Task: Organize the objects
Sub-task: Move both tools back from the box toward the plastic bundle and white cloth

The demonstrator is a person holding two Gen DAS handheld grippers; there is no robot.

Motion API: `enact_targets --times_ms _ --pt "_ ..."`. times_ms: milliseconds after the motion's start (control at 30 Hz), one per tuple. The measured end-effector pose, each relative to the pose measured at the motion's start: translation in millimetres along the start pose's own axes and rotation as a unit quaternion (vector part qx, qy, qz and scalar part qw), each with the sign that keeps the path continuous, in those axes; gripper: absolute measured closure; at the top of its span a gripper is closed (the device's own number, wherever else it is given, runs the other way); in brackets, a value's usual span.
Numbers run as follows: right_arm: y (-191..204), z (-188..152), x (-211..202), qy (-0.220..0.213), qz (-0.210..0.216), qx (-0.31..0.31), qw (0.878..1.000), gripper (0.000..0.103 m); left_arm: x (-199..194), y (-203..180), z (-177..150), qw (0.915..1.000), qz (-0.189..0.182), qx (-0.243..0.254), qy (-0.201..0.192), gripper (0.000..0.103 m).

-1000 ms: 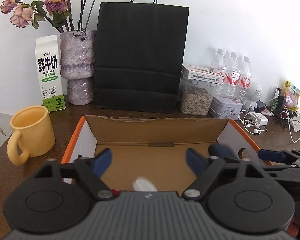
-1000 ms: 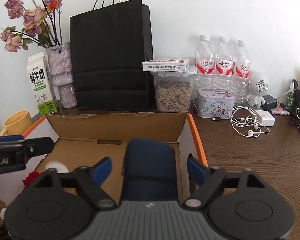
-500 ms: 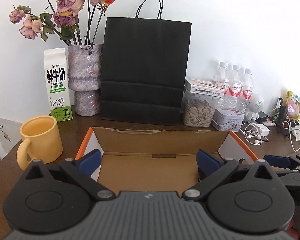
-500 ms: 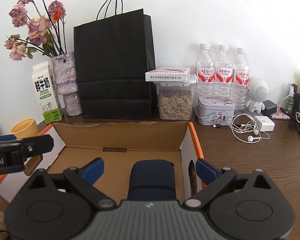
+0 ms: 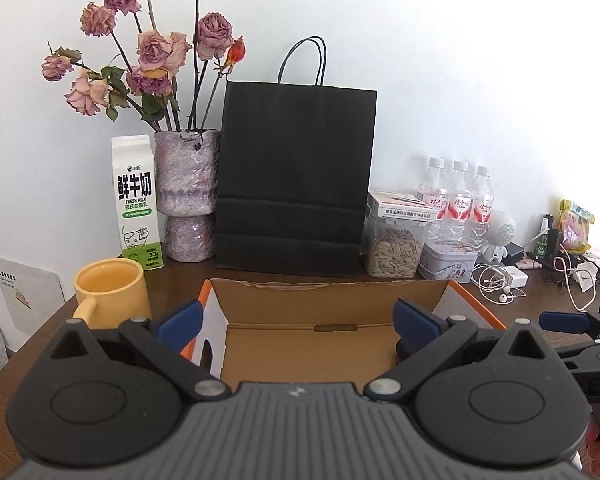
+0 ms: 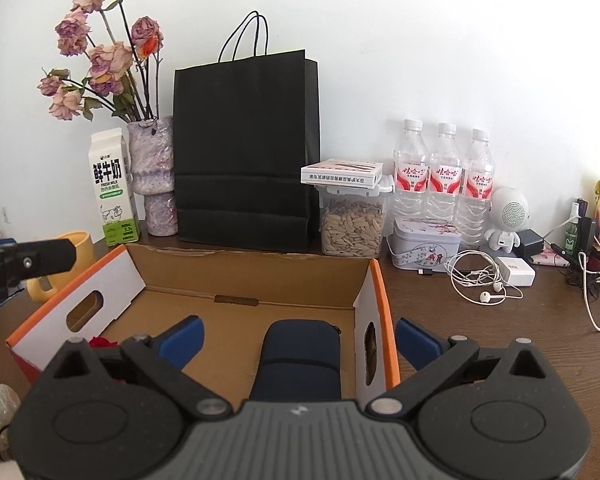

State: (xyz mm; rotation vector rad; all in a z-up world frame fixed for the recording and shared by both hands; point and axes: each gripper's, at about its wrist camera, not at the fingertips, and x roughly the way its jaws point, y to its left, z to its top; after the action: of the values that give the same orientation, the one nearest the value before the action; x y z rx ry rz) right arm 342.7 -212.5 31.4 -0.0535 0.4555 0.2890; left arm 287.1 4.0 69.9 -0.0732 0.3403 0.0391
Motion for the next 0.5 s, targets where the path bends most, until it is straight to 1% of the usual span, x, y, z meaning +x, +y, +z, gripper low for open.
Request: enact_targets --times_ms 133,267,367,500 --pt "-3.2 -16.7 -20.4 -0.017 -0.007 -0.006 1.000 0.000 -20.0 9.2 -14.8 0.9996 0.001 -0.010 -0.025 0.000" --pt "-8.9 -31.6 -40.2 -0.028 -0.006 0.001 1.000 0.000 -39.6 15.8 -28.8 0.9994 -0.003 -0.010 -0.033 0.000" --pt "-10.3 -43.7 -52.4 -0.028 -0.009 0.001 1.000 0.000 -54.1 21.7 -43.5 0.9992 -0.003 -0.013 -0.039 0.000" --pt "-13.1 -62.1 -66.8 -0.017 -0.019 0.003 1.000 0.000 -70.4 33.3 -63.8 0.9992 0.010 -0.020 -0.033 0.000"
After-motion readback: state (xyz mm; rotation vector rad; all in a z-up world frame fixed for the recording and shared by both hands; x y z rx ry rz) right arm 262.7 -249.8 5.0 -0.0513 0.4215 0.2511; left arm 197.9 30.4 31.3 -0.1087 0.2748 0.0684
